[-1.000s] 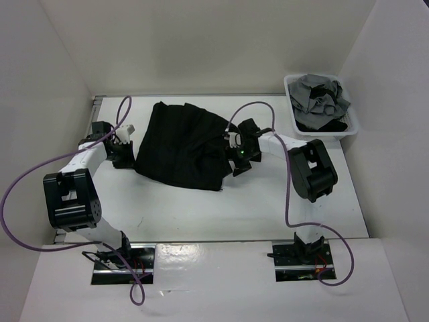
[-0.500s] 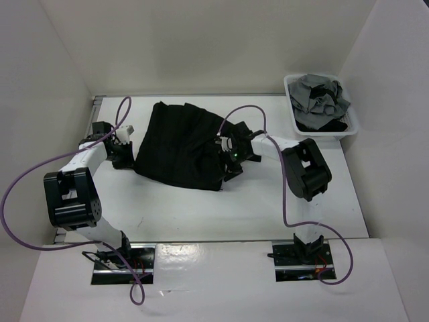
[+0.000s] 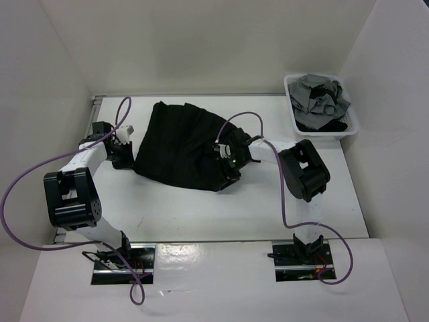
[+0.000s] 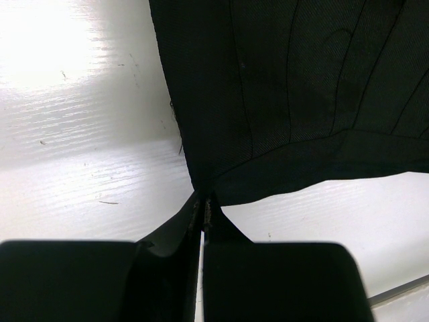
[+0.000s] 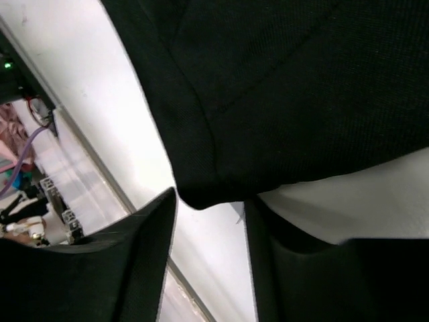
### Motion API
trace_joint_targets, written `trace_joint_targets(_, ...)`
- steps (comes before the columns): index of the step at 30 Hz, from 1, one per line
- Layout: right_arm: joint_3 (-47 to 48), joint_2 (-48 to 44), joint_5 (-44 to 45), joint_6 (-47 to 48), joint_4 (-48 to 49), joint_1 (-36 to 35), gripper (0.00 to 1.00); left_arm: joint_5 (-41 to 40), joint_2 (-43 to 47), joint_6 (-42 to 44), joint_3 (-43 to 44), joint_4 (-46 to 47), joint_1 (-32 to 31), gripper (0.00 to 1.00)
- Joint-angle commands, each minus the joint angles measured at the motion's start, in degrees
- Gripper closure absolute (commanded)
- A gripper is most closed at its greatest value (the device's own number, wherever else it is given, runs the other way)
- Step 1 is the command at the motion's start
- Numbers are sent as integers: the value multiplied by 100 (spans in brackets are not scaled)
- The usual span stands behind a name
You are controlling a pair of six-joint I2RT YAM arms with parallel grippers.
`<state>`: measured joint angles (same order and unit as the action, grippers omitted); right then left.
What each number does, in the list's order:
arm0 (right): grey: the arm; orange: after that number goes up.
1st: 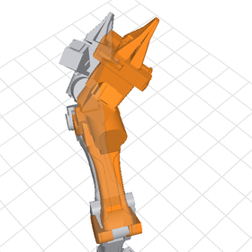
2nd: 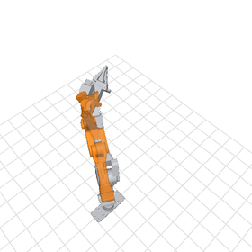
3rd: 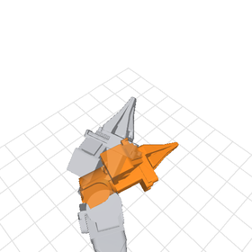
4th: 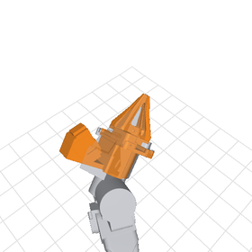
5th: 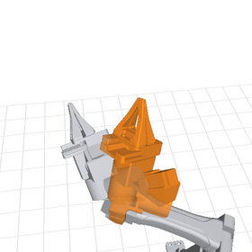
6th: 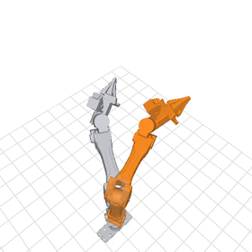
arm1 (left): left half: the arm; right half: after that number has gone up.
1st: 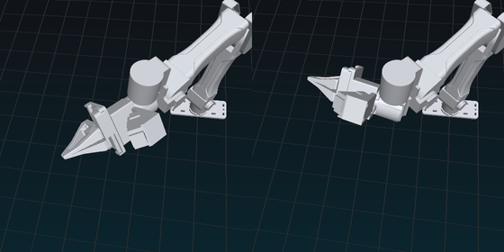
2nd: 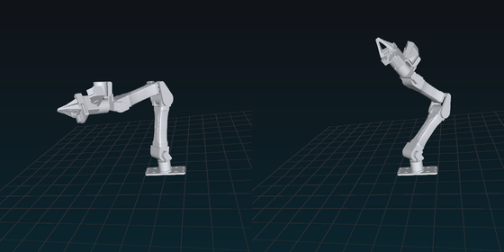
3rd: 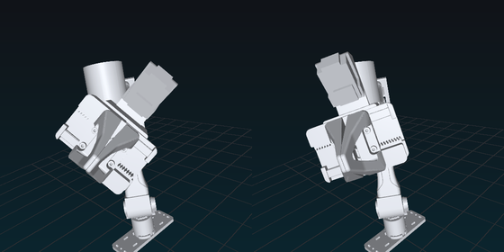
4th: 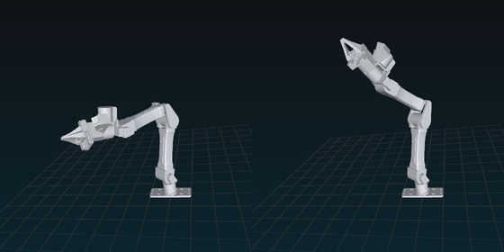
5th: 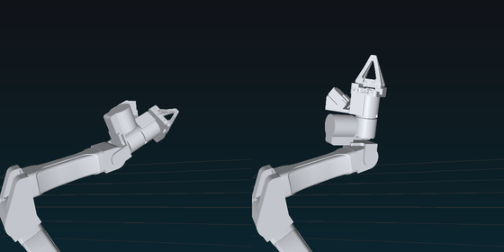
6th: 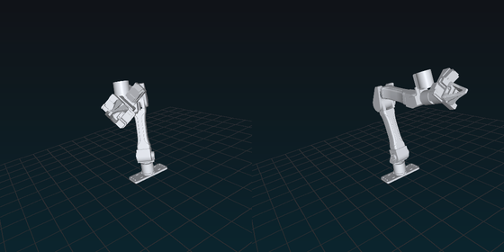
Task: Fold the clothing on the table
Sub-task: Flatten the skirt out
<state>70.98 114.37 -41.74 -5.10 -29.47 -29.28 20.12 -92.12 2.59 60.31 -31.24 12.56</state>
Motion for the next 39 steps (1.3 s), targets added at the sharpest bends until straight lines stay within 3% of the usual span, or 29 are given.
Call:
trace_joint_targets(1,-137,199,315,80,109,-69,52,-25,36,-74,-28,101,36,100)
trace_joint_targets(10,152,393,315,132,56,-69,66,27,36,-74,-28,101,36,100)
trace_joint_targets(18,329,446,657,194,-67,-69,100,202,36,-22,-28,48,36,100)
trace_joint_targets(25,381,-116,1597,581,-330,-69,100,660,212,145,-81,-13,-16,100)
trace_joint_targets(31,557,-529,2459,1275,-1086,544,100,308,528,207,129,-13,-1095,100)
trace_joint_targets(35,610,-801,2932,1485,-1263,1282,100,256,292,260,182,-13,-1527,100)
trace_joint_targets(39,610,-1170,3610,1609,-1421,1416,100,422,45,260,287,-13,-1730,100)
